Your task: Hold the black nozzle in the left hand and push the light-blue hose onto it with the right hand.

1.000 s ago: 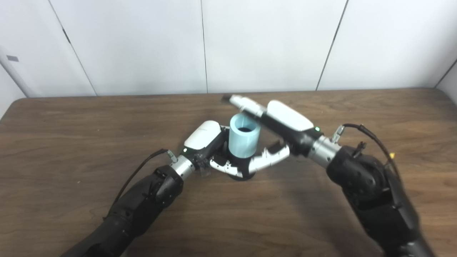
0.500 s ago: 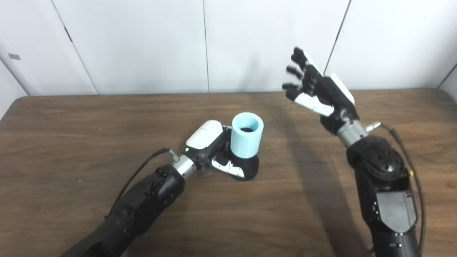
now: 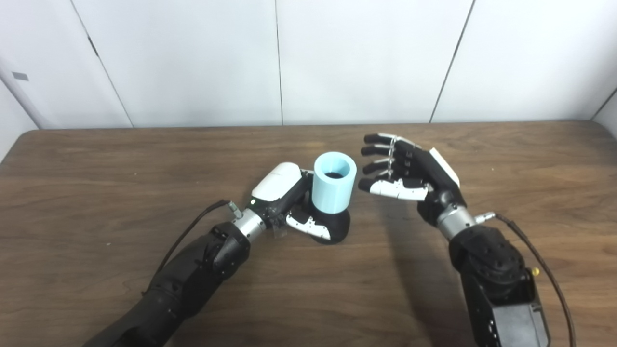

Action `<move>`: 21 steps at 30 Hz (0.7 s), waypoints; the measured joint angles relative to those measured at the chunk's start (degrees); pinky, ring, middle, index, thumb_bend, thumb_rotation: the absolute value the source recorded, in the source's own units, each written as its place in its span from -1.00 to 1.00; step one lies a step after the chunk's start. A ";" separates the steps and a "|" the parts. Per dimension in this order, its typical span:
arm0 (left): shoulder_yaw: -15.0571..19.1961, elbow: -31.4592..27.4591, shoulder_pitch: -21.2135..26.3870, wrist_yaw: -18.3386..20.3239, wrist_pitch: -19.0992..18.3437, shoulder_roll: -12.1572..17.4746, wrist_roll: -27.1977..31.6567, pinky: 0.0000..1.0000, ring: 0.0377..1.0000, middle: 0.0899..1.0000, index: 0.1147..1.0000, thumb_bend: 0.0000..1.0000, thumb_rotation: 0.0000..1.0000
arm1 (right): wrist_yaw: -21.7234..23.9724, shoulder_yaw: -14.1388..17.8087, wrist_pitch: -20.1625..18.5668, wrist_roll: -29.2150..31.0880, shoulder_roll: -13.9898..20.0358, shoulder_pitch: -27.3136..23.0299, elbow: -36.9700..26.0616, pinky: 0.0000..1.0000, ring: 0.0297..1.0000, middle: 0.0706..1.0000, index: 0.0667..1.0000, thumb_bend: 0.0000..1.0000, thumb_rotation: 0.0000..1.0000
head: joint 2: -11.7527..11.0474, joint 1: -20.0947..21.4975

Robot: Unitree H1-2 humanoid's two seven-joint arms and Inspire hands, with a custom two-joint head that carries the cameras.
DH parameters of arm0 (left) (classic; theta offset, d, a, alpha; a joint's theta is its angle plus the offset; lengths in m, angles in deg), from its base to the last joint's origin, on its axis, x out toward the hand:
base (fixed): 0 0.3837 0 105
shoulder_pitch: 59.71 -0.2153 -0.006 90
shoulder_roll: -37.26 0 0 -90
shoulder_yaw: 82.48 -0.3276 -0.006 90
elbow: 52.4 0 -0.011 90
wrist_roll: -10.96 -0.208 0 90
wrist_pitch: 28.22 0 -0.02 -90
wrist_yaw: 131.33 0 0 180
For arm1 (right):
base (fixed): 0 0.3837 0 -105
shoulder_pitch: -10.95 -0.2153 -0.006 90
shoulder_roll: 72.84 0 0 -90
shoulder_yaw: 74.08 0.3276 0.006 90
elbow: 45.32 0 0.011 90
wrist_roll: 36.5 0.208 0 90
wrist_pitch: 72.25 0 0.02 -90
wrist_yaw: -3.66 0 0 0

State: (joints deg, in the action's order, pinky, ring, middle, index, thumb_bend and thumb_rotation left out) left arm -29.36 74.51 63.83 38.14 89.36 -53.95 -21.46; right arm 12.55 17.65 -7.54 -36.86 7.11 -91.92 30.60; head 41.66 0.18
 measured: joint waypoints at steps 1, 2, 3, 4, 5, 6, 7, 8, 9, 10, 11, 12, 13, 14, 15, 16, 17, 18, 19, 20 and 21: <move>0.03 0.00 -0.01 0.00 0.00 0.00 0.00 -0.34 -0.29 -0.20 -0.11 0.00 -1.00 | -0.30 0.01 -0.05 0.07 -0.33 0.31 0.22 -0.14 0.15 0.38 0.34 0.19 -0.87 | 0.00 0.00; 0.03 0.00 -0.01 -0.01 0.00 -0.01 0.00 -0.36 -0.29 -0.22 -0.09 0.00 -1.00 | -0.55 0.02 -0.05 0.34 -0.59 0.68 0.40 -0.14 0.15 0.38 0.35 0.19 -0.90 | -0.09 -0.09; 0.07 0.00 -0.01 -0.02 0.00 -0.01 0.00 -0.34 -0.29 -0.22 -0.08 0.00 -1.00 | -0.64 0.03 -0.05 0.80 -0.84 0.98 0.59 -0.14 0.16 0.38 0.37 0.19 -0.91 | -0.09 -0.09; 0.15 -0.02 -0.03 -0.02 0.00 -0.01 -0.01 -0.32 -0.28 -0.21 -0.07 0.00 -1.00 | -0.78 0.07 -0.05 1.06 -1.14 1.21 0.80 -0.13 0.16 0.38 0.37 0.19 -0.91 | -0.09 -0.09; 0.25 -0.07 -0.07 -0.01 0.00 -0.01 -0.04 -0.30 -0.27 -0.20 -0.06 0.00 -1.00 | -0.99 0.11 -0.05 1.15 -1.48 1.44 0.91 -0.13 0.16 0.38 0.38 0.18 -0.91 | -0.09 -0.09; 0.42 -0.35 -0.20 0.05 -0.08 0.03 -0.11 -0.20 -0.12 -0.17 -0.09 0.03 -1.00 | -1.14 0.11 -0.03 1.22 -1.82 1.70 0.97 -0.11 0.18 0.38 0.37 0.17 -0.91 | -0.44 -0.17; 0.72 -1.37 -0.67 0.23 -0.54 0.23 -0.19 -0.09 0.04 0.08 0.10 0.36 -0.93 | -1.17 0.14 -0.02 1.46 -2.07 1.82 1.17 -0.10 0.18 0.39 0.37 0.16 -0.90 | -0.44 -0.18; 1.15 -2.87 -1.42 0.62 -1.96 0.41 -0.16 0.04 0.23 0.33 0.32 0.58 -0.81 | -1.25 0.41 -0.01 1.82 -2.33 1.88 1.59 -0.09 0.19 0.39 0.37 0.14 -0.87 | -0.44 -0.18; 1.77 -4.67 -2.39 1.18 -3.44 0.46 -0.09 0.19 0.46 0.57 0.54 0.77 -0.67 | -1.45 0.94 0.05 2.49 -2.60 1.89 2.17 -0.09 0.20 0.41 0.39 0.11 -0.85 | -0.44 -0.18; 2.54 -7.13 -3.71 1.60 -5.39 0.48 -0.03 0.29 0.58 0.69 0.66 0.87 -0.59 | -1.89 1.67 0.09 3.31 -2.93 1.89 2.84 -0.08 0.21 0.42 0.39 0.10 -0.84 | -0.44 -0.18; 3.06 -9.30 -4.91 1.91 -7.22 0.51 -0.04 0.40 0.70 0.79 0.77 0.93 -0.51 | -2.25 2.61 0.19 4.02 -3.40 1.93 3.49 -0.08 0.23 0.44 0.40 0.08 -0.80 | -0.44 -0.18; 3.70 -11.52 -6.19 2.05 -8.68 0.59 -0.05 0.55 0.82 0.88 0.87 0.96 -0.44 | -2.51 3.14 0.34 4.56 -3.77 1.93 4.11 -0.07 0.24 0.46 0.42 0.05 -0.77 | -0.44 -0.18; 4.31 -13.23 -7.09 2.34 -10.08 0.66 -0.05 0.64 0.89 0.93 0.92 0.97 -0.41 | -2.69 3.56 0.37 4.98 -3.90 1.97 4.64 -0.07 0.25 0.47 0.43 0.05 -0.74 | -0.44 -0.61; 4.73 -14.85 -7.92 2.78 -11.32 0.81 -0.11 0.70 0.93 0.96 0.96 0.98 -0.38 | -2.82 3.73 0.37 5.29 -3.86 2.07 4.90 -0.07 0.25 0.46 0.43 0.03 -0.73 | -0.35 -0.53; 5.33 -16.97 -8.93 3.59 -12.71 1.12 -0.18 0.74 0.96 0.97 0.98 0.99 -0.36 | -3.05 3.83 0.37 5.47 -3.83 2.17 4.93 -0.07 0.24 0.45 0.43 0.01 -0.74 | -0.35 -0.53; 5.82 -18.73 -9.75 4.51 -13.78 1.54 -0.28 0.76 0.97 0.97 0.99 0.99 -0.37 | -3.18 3.83 0.38 5.52 -3.83 2.20 4.93 -0.07 0.23 0.45 0.44 0.00 -0.75 | -0.35 -0.53; 6.11 -20.03 -10.44 4.96 -14.34 1.99 -0.33 0.74 0.96 0.96 0.99 0.99 -0.36 | -3.24 3.81 0.42 5.53 -3.78 2.20 4.94 -0.07 0.23 0.45 0.45 -0.01 -0.80 | -0.35 -0.61; 6.65 -21.56 -11.28 5.63 -15.09 2.33 -0.33 0.68 0.95 0.95 0.99 0.99 -0.37 | -3.28 3.79 0.50 5.58 -3.69 2.20 4.94 -0.05 0.24 0.47 0.45 -0.02 -0.85 | -0.35 -0.62; 7.26 -22.97 -12.10 6.64 -15.89 2.45 -0.32 0.64 0.94 0.94 1.00 0.98 -0.38 | -3.27 3.76 0.61 5.72 -3.62 2.23 4.94 -0.05 0.24 0.48 0.46 -0.02 -0.88 | -0.35 -0.62; 8.06 -24.51 -13.08 7.31 -16.79 2.55 -0.16 0.62 0.94 0.95 1.00 0.96 -0.42 | -3.27 3.80 0.72 5.88 -3.63 2.27 4.95 -0.05 0.24 0.49 0.46 -0.01 -0.90 | -0.35 -0.79; 8.87 -25.99 -13.97 8.36 -17.70 2.57 0.14 0.58 0.92 0.94 1.00 0.92 -0.47 | -3.27 3.82 0.95 6.12 -3.64 2.37 4.98 -0.04 0.25 0.51 0.47 0.00 -0.89 | -0.35 -0.79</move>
State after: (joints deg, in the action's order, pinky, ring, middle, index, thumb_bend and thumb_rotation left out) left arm -20.50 48.53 49.85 46.50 71.67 -51.38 -21.32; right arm 9.28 21.47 -6.59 -30.74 3.47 -89.54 35.58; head 41.31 -0.62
